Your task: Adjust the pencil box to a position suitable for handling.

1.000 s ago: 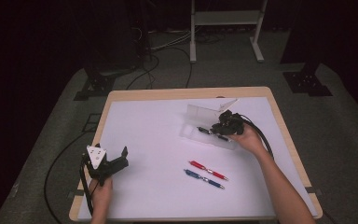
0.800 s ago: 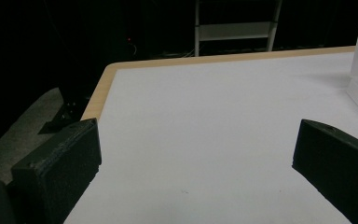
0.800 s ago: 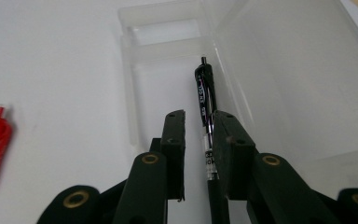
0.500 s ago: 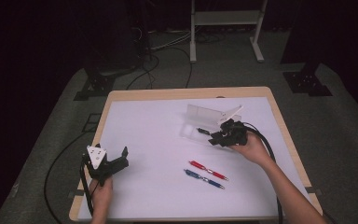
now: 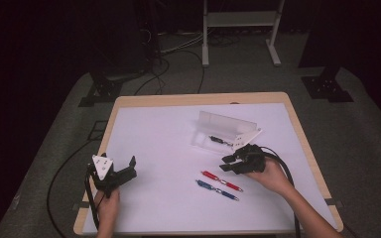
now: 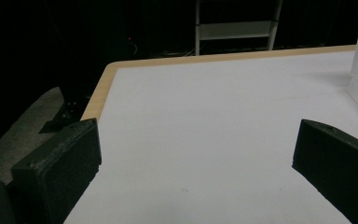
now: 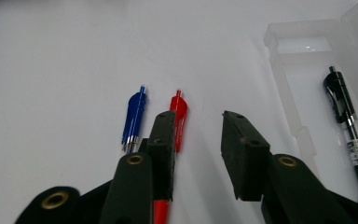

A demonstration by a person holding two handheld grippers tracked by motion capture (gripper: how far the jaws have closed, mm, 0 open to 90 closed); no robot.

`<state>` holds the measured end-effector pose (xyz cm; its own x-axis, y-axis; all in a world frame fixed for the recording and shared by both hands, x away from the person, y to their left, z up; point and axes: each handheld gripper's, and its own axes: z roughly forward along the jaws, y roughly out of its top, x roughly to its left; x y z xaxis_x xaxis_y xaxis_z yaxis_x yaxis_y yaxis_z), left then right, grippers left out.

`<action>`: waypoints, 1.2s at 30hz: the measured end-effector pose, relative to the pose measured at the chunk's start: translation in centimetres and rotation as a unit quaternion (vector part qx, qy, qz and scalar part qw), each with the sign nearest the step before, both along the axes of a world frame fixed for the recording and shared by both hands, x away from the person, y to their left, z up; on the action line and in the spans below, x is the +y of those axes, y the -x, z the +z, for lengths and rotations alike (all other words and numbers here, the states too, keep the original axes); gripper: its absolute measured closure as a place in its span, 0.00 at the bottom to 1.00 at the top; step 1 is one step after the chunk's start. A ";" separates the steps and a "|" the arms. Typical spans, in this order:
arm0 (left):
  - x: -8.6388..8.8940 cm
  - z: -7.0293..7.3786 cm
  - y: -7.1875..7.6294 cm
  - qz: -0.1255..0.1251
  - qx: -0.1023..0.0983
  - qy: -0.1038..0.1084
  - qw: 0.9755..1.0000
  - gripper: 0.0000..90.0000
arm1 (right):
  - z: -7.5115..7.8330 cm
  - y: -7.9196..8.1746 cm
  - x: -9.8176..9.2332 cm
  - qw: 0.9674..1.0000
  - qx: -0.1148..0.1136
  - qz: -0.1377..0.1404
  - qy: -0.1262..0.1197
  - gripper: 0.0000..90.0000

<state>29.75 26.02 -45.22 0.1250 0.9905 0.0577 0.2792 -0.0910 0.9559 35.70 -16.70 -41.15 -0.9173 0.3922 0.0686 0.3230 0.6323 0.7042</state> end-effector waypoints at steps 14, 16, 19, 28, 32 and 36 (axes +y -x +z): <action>0.0 0.0 0.0 0.001 0.000 -0.003 1.000 0.00 | -2.6 1.8 0.8 1.000 0.006 0.003 0.028 0.68; 0.1 0.0 0.0 0.000 -0.001 -0.003 1.000 0.00 | -2.9 1.9 1.0 0.999 0.008 0.004 0.033 0.68; 0.1 0.0 0.1 0.003 -0.002 0.001 1.000 0.00 | -3.3 1.8 1.1 0.999 0.011 0.006 0.038 0.69; 0.1 0.0 0.0 0.001 -0.002 -0.004 1.000 0.00 | -4.6 2.0 1.4 0.998 0.025 0.002 0.055 0.73; 0.1 0.0 0.0 0.002 -0.001 0.000 1.000 0.00 | -4.9 1.9 1.5 0.998 0.023 0.006 0.060 0.77; 0.1 0.0 0.1 0.003 -0.001 0.001 1.000 0.00 | -4.9 1.9 1.5 0.998 0.020 0.004 0.061 0.80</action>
